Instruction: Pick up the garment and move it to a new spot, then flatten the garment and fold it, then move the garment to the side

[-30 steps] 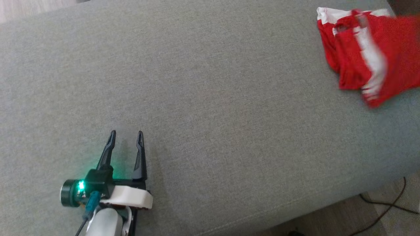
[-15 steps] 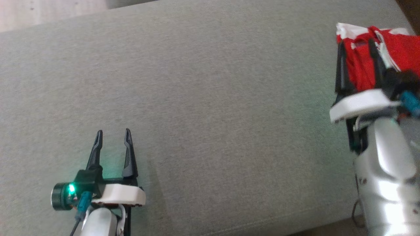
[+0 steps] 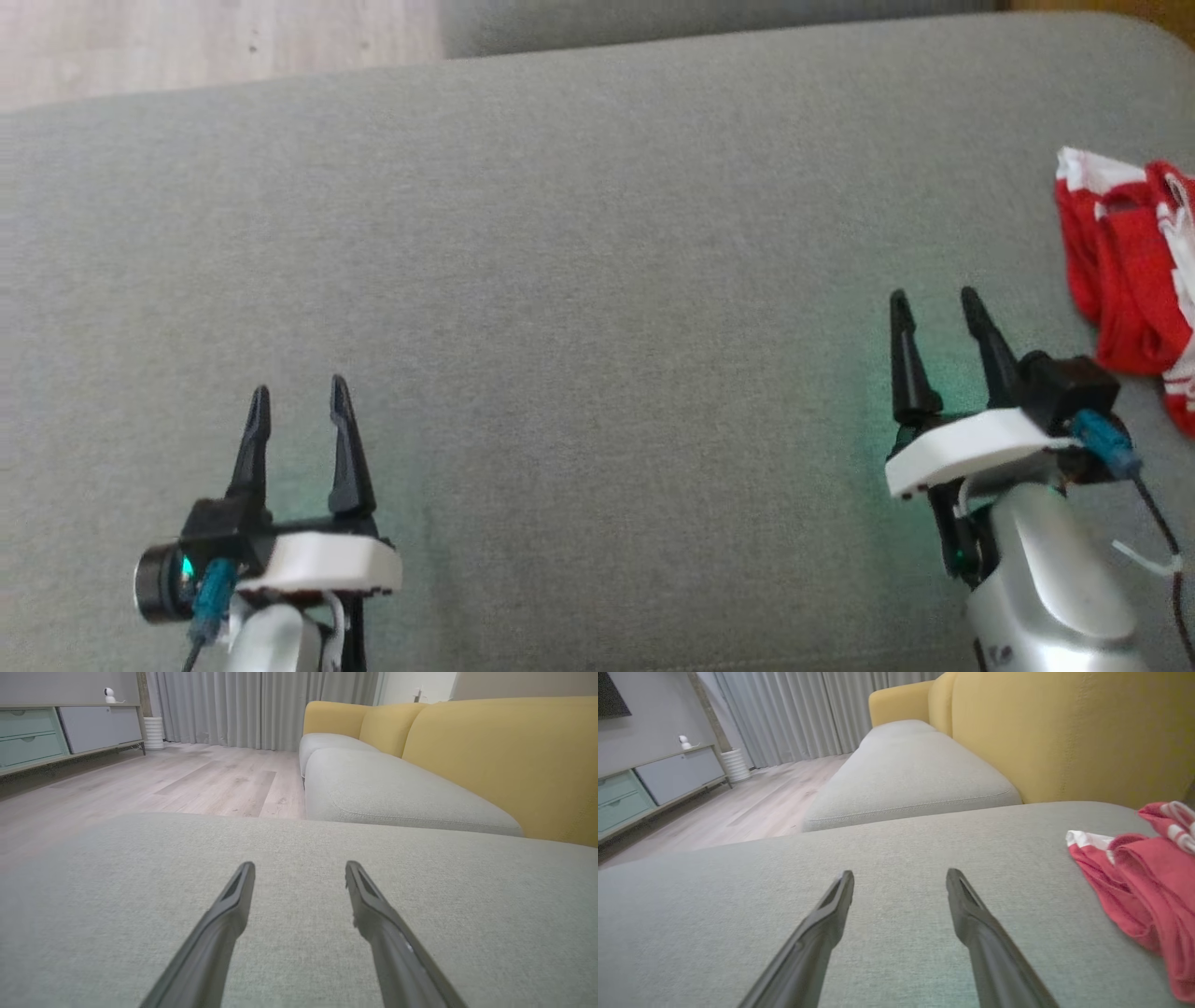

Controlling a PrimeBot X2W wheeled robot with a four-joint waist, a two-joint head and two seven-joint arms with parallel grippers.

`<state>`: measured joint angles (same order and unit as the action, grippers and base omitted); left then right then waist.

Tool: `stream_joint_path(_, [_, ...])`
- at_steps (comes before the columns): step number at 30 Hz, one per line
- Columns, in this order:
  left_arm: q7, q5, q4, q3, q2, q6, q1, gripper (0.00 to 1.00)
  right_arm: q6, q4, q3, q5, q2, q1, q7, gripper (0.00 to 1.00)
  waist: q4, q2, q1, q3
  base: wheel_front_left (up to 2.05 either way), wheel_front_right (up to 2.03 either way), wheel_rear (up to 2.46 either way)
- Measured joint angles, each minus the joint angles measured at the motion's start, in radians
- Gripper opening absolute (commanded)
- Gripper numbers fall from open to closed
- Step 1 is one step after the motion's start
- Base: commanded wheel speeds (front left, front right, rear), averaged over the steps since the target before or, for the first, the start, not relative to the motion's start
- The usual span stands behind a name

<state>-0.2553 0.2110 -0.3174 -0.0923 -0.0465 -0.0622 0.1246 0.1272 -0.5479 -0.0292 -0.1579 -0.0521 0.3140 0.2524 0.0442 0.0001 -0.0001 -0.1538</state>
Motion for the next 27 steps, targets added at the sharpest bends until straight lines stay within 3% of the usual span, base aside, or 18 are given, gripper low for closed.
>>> stream_joint_path(12, [0.000,-0.014,-0.009,0.029,0.000,-0.007,-0.077,1.00,0.000,-0.005,-0.033,-0.012,0.001,-0.082,0.000,1.00,-0.038,0.0000,0.0000,0.099,0.00,0.00,0.00])
stream_joint_path(20, [0.000,-0.014,-0.014,0.040,0.000,0.020,-0.114,1.00,0.000,-0.008,-0.057,-0.022,0.001,-0.120,0.000,1.00,-0.036,0.0000,0.0001,0.135,0.00,0.00,0.00])
stream_joint_path(21, [0.000,-0.004,-0.015,0.042,0.000,0.029,-0.114,0.00,0.000,0.006,-0.060,-0.037,0.002,-0.120,0.000,0.00,-0.036,0.0000,0.0001,0.138,0.00,0.00,0.00])
stream_joint_path(27, [0.003,-0.002,-0.093,0.035,0.001,0.028,-0.144,0.00,0.000,-0.058,-0.060,-0.044,0.006,-0.175,-0.007,0.00,-0.036,0.0000,0.0002,0.140,0.00,0.00,0.00])
